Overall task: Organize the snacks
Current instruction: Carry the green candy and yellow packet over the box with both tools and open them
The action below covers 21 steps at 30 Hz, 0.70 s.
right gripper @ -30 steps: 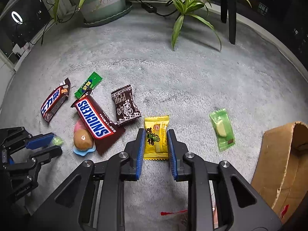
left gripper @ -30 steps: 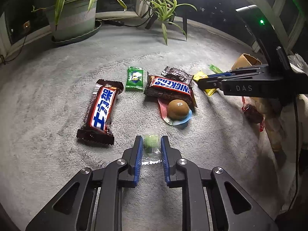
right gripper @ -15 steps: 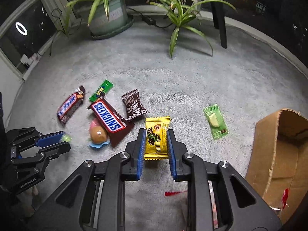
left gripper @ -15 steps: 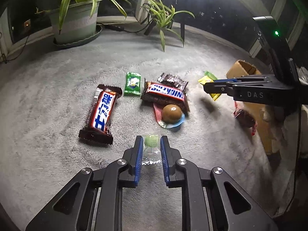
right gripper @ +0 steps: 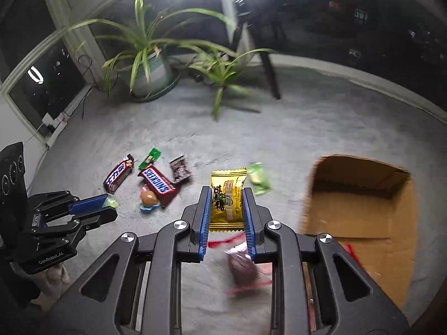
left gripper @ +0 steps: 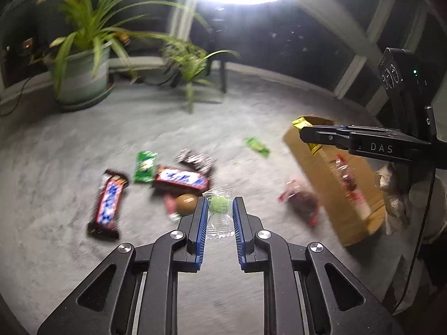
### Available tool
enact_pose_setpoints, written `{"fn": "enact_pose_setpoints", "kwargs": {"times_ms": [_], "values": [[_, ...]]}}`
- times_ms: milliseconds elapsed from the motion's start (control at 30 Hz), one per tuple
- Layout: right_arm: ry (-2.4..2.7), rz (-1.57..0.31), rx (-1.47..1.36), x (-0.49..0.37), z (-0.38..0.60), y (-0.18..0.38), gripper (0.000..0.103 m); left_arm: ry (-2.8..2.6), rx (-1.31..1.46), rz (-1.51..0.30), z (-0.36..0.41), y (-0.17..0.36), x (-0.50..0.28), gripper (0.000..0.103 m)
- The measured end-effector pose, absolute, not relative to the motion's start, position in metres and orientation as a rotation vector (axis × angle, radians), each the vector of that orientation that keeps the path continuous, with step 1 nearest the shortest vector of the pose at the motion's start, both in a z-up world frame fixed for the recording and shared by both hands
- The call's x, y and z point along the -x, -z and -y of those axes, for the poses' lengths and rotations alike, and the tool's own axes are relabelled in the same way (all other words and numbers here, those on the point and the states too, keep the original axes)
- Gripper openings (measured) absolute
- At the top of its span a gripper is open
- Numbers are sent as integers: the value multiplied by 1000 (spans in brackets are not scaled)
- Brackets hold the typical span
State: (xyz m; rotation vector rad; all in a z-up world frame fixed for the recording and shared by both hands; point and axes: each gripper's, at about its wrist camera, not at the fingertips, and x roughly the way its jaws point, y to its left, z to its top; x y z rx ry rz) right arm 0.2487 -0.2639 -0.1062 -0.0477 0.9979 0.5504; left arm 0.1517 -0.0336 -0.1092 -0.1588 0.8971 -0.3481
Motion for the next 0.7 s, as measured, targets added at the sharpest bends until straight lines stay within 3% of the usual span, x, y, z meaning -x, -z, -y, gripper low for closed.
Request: {"fn": "enact_pose_setpoints", "kwargs": {"times_ms": [700], "values": [[-339,-1028,-43,-213,419,114,22,643,99,-880,195,92,-145,17]]}}
